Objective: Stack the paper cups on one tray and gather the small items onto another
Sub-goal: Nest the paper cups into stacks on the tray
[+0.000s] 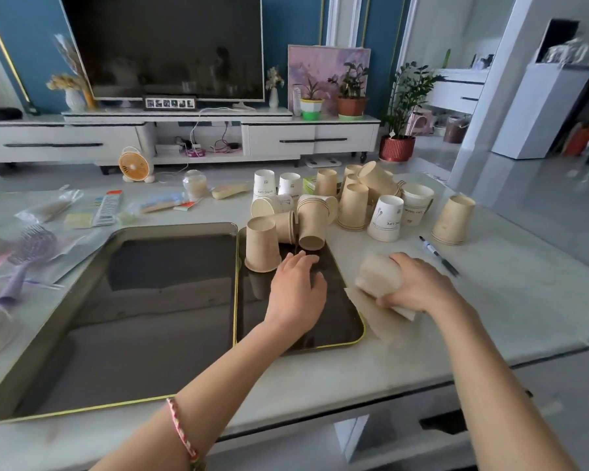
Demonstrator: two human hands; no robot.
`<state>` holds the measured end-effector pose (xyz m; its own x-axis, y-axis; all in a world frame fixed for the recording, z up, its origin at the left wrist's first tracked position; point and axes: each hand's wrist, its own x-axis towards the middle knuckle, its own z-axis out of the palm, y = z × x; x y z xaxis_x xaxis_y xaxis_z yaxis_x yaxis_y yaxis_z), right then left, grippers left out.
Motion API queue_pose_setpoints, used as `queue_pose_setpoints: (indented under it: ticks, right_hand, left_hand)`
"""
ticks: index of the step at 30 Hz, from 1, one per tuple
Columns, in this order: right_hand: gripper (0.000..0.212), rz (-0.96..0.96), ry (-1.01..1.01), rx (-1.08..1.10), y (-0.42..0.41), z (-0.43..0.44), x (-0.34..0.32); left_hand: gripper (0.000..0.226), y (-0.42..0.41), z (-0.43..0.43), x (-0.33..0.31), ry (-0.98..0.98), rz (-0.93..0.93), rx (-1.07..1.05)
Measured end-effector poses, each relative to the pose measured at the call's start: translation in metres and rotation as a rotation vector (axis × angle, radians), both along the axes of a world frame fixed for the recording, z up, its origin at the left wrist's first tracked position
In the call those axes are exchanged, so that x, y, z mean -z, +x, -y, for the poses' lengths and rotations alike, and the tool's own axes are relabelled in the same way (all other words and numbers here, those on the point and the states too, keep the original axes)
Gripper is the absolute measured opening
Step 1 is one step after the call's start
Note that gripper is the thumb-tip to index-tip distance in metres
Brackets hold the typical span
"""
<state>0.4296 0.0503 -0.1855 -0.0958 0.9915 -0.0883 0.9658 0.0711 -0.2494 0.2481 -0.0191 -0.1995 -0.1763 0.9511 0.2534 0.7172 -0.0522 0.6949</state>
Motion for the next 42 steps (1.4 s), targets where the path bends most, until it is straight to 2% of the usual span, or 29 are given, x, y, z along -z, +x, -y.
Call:
queue_pose_setpoints:
  ticks: [4,9,14,16,20,23,25,30,31,32,34,35,36,39,40,41,42]
  right_hand:
    - [0.07,0.114,0.251,0.027,-0.008,-0.02,0.007]
    - [0.06,0.121,0.505,0.097,-0.007,-0.058,0.029]
    - [0.083,0.156,0.353,0.142,-0.017,-0.077,0.017]
    - [0.082,0.104,0.382,0.096,-0.037,-0.077,0.004]
    - [0.054,-0.153,0.471,-0.127,-0.097,-0.065,-0.015]
    - [0.046,-0.506,0.354,-0.275,-0.137,-0.051,-0.016]
    - [0.047,-0.661,0.279,-0.301,-0.145,-0.041,-0.009]
    - [0.052,-0.721,0.197,-0.245,-0.138,-0.031,0.004]
    - [0.057,-0.76,0.136,-0.245,-0.136,-0.029,0.004]
    - [0.064,-0.823,0.043,-0.267,-0.135,-0.024,0.002]
    - [0.079,-0.932,-0.141,-0.347,-0.142,-0.008,-0.005]
    - [0.082,-0.951,-0.183,-0.387,-0.147,0.001,-0.009]
    - [0.081,-0.958,-0.182,-0.413,-0.154,0.008,-0.011]
    - [0.063,-0.952,0.006,-0.384,-0.168,0.014,-0.011]
    - [0.058,-0.975,0.066,-0.337,-0.167,0.011,-0.013]
    - [0.055,-1.016,0.103,-0.261,-0.162,0.006,-0.016]
    - [0.054,-1.069,0.13,-0.175,-0.154,-0.002,-0.02]
  left_hand:
    - [0.041,-0.021,-0.01,-0.01,0.08,-0.113,-0.096]
    - [0.052,-0.056,-0.027,-0.017,0.106,-0.296,-0.21]
    - [0.092,-0.088,-0.054,-0.013,-0.04,-0.352,-0.167]
    - [0.099,-0.099,-0.064,-0.01,-0.114,-0.329,-0.146]
    - [0.09,-0.11,-0.072,-0.007,-0.161,-0.169,-0.084]
    - [0.076,-0.113,-0.072,-0.009,-0.118,0.004,-0.089]
    - [0.072,-0.11,-0.071,-0.012,-0.109,0.078,-0.08]
    - [0.071,-0.121,-0.054,-0.025,-0.021,0.236,-0.134]
    - [0.069,-0.127,-0.051,-0.028,-0.034,0.329,-0.153]
    - [0.065,-0.131,-0.048,-0.032,-0.073,0.501,-0.164]
    - [0.057,-0.136,-0.039,-0.036,-0.216,0.93,-0.127]
    - [0.054,-0.135,-0.035,-0.036,-0.282,1.063,-0.095]
    - [0.052,-0.133,-0.03,-0.035,-0.33,1.119,-0.072]
    - [0.045,-0.124,-0.024,-0.027,-0.377,1.192,-0.025]
    - [0.043,-0.121,-0.023,-0.026,-0.387,1.137,-0.031]
    - [0.042,-0.119,-0.025,-0.025,-0.379,0.989,-0.064]
    - [0.041,-0.118,-0.03,-0.024,-0.342,0.761,-0.12]
